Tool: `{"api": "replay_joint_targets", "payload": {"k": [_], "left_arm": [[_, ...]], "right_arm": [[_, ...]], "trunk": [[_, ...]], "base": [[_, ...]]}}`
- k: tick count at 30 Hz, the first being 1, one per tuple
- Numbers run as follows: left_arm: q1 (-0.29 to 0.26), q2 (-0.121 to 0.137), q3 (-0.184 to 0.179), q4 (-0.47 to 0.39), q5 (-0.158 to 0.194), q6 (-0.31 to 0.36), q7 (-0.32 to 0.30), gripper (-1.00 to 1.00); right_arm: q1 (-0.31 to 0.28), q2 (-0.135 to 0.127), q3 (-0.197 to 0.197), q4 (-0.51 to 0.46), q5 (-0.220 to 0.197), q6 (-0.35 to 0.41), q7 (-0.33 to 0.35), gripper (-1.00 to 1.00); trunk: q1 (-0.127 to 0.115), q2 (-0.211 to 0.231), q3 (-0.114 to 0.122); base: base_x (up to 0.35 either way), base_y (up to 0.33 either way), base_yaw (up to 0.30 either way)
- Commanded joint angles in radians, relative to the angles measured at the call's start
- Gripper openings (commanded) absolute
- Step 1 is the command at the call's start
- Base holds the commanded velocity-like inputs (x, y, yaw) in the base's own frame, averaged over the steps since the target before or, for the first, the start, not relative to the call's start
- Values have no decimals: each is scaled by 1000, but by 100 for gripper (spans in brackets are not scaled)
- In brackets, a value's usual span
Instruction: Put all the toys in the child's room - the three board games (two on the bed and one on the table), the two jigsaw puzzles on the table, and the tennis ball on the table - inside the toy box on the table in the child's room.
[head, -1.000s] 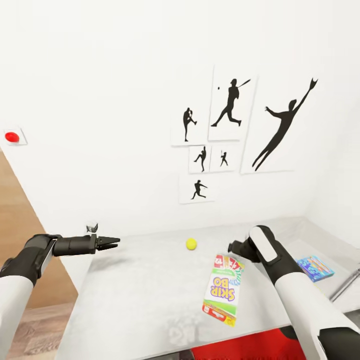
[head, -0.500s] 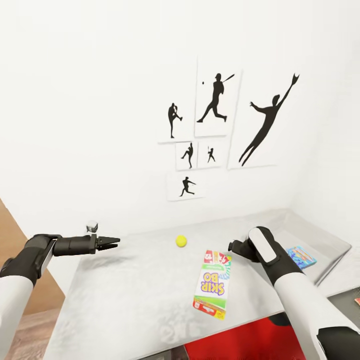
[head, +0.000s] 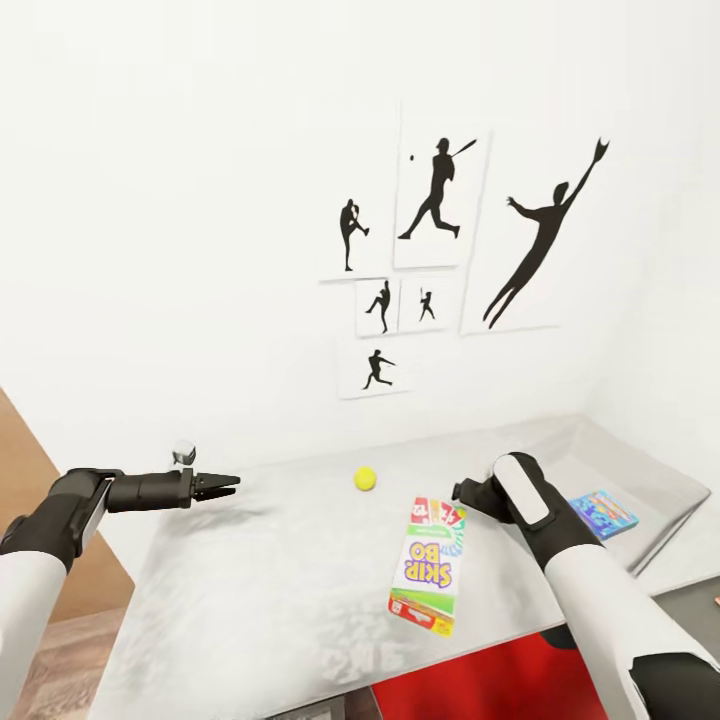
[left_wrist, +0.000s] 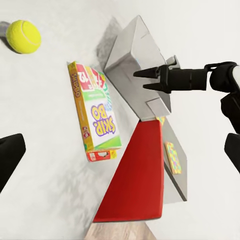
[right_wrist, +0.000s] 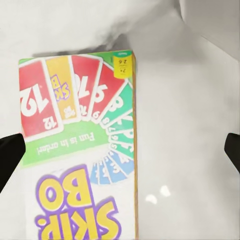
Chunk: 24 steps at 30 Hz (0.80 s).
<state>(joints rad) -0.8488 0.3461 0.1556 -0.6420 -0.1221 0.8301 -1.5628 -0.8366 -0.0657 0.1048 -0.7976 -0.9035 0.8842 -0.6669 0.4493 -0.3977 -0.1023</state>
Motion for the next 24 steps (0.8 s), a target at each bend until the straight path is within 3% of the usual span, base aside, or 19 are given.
{"api": "replay_joint_targets", "payload": {"k": [1,9,24], "left_arm": [[-1,-1,4,-1,-10,11,-8,100],[-1,0,4,-1,-10,11,-8,100],[-1,0,4,-1,-8,11,-8,100]], "right_arm": [[-1,-1,5,-1,-10,1,-10,100],[-3,0,37,-4,-10,0,-10,100],[-25,-9,43,-4,-10,-1,-10,100]], "trunk": [[1,-2,-2],[1,-2,-3],[1,-2,-21]], "base": [[0,0,40],[0,0,12],[0,0,0]]}}
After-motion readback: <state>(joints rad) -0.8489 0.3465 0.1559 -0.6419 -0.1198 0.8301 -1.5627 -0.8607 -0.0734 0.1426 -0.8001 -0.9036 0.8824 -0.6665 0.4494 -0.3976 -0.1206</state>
